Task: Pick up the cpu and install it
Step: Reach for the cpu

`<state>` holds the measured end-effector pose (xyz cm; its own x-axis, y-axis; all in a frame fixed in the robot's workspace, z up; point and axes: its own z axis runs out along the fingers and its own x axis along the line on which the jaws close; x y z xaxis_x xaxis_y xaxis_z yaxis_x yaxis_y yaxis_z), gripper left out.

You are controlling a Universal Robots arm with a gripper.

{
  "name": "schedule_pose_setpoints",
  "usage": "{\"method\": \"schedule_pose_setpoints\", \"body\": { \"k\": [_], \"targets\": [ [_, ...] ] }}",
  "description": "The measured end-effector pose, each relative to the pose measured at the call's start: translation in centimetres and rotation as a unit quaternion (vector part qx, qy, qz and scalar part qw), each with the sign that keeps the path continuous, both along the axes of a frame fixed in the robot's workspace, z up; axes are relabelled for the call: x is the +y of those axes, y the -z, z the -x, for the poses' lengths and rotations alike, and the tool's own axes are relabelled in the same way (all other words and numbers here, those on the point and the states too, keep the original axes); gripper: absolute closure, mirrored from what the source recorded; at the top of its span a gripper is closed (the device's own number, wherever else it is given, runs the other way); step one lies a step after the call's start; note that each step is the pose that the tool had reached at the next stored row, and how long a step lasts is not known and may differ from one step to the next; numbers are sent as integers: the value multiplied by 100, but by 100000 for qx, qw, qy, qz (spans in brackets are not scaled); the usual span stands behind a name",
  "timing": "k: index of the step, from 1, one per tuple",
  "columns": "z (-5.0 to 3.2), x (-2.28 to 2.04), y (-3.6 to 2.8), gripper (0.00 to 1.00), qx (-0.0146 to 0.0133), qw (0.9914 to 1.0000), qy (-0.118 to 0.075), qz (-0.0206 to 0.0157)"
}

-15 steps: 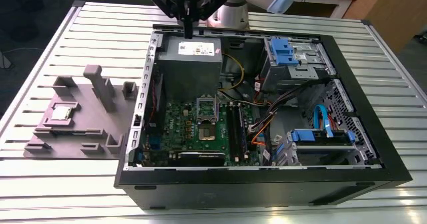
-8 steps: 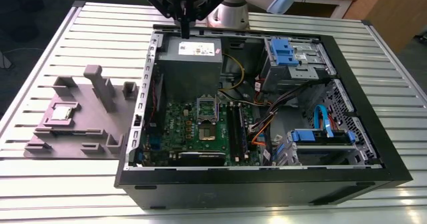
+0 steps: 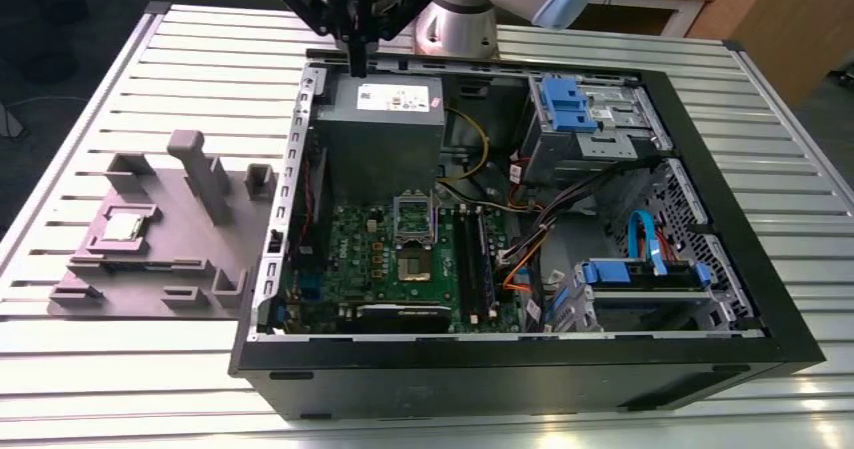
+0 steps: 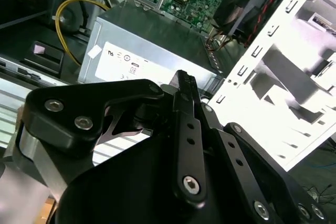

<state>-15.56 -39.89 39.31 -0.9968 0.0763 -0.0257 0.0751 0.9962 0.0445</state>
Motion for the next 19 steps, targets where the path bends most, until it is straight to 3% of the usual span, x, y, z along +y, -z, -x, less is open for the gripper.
{"method": "schedule_pose_setpoints", "body": {
  "k": [8, 19],
  "targets": [
    [101, 0, 1, 90, -35, 100000, 0, -1],
    [111, 0, 0, 90, -34, 100000, 4, 0]
  ]
}}
